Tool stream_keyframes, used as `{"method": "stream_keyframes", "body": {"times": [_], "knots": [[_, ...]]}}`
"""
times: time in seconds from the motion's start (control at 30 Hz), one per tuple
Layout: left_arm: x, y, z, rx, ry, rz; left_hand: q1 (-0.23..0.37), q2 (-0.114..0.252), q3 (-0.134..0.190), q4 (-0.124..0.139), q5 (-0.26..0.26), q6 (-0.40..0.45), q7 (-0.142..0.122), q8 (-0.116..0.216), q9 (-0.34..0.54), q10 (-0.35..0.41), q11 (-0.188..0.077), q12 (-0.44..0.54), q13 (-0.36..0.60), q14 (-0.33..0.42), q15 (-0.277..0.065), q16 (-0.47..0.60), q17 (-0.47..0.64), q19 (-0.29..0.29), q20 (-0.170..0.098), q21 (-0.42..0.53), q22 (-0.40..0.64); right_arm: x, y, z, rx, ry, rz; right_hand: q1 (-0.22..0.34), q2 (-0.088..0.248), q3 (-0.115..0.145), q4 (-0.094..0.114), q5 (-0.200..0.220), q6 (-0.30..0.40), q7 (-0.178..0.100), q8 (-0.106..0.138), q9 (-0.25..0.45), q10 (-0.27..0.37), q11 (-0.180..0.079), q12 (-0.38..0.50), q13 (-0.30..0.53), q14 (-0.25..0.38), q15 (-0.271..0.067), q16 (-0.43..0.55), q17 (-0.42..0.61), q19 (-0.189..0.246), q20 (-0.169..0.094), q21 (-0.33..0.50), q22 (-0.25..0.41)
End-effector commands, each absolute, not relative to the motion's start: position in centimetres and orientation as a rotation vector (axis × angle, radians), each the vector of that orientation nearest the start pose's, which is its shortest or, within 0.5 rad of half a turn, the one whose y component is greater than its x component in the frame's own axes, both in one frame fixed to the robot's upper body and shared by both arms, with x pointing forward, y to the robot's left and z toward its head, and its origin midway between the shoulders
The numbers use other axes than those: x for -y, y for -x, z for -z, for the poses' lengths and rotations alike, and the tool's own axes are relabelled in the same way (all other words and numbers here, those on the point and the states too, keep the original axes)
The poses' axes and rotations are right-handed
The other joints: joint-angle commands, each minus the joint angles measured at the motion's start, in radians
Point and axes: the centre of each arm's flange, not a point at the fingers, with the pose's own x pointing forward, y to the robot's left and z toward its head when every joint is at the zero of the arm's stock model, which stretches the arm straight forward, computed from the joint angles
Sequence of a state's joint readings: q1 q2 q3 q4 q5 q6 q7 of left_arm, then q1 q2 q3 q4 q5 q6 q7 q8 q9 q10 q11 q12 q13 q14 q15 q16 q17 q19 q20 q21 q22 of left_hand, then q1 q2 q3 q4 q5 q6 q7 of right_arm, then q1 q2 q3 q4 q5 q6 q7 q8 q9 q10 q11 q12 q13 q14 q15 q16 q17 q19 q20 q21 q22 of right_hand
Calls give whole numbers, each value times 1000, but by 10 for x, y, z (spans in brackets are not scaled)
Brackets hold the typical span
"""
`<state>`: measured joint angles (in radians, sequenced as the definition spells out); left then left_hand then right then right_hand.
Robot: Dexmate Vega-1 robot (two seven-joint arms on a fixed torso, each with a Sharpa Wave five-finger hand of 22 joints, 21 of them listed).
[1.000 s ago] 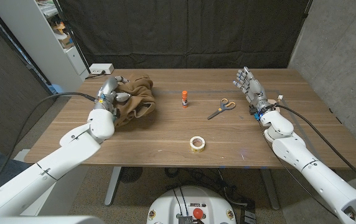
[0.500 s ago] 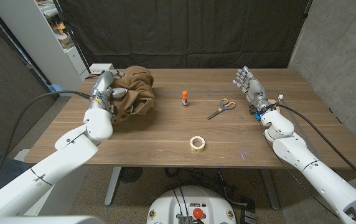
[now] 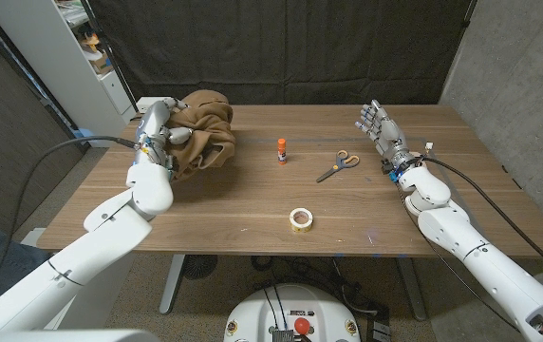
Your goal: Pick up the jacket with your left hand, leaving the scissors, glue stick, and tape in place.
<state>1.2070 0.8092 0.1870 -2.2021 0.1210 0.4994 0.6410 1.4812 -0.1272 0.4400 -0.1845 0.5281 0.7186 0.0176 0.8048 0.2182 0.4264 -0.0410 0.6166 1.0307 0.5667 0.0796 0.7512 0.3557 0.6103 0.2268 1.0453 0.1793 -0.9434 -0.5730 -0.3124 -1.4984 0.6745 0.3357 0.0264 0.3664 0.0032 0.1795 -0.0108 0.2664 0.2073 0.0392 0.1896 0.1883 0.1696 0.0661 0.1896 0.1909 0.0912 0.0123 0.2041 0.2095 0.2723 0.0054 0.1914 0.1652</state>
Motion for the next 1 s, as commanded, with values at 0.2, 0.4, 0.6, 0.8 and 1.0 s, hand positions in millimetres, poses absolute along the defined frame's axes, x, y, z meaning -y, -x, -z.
{"method": "stream_keyframes", "body": {"times": [0.2,0.4,0.6,0.8,1.0], "knots": [[-304,-462,-79,761,-766,-617,145,152,22,14,9,10,-4,45,570,9,3,-5,14,145,-156,8,533,283,-386,10,2,295,-613,4,713,-57,-258,2,8,-6,-2,6,10,1,9,2,6,1,9,2,4,1,4,1,7,3,0,6],[-302,-459,-86,774,-774,-624,145,151,23,15,11,10,-5,47,571,10,0,-7,23,146,-154,9,534,280,-388,15,1,296,-613,3,718,-61,-253,2,8,-6,-2,6,10,1,9,2,6,2,9,2,5,1,4,1,7,2,0,6],[-304,-457,-96,788,-780,-621,143,149,23,15,13,12,-8,48,571,12,-3,-9,34,144,-156,9,533,276,-389,21,0,298,-610,4,718,-68,-245,2,9,-6,-2,6,10,1,8,2,6,1,9,2,4,1,4,2,7,2,0,6],[-301,-447,-100,815,-797,-633,143,148,22,15,14,11,-7,50,572,12,-2,-12,42,145,-157,11,533,274,-390,26,0,299,-606,5,723,-70,-241,2,9,-7,-3,6,10,2,9,2,7,0,9,2,5,1,4,2,7,2,0,5],[-300,-434,-106,837,-804,-648,143,148,23,15,16,12,-8,50,573,13,-3,-13,48,147,-157,12,535,273,-391,29,0,299,-604,5,728,-72,-240,2,9,-7,-3,6,11,1,9,2,7,3,9,2,4,0,4,2,7,2,0,6]]}}
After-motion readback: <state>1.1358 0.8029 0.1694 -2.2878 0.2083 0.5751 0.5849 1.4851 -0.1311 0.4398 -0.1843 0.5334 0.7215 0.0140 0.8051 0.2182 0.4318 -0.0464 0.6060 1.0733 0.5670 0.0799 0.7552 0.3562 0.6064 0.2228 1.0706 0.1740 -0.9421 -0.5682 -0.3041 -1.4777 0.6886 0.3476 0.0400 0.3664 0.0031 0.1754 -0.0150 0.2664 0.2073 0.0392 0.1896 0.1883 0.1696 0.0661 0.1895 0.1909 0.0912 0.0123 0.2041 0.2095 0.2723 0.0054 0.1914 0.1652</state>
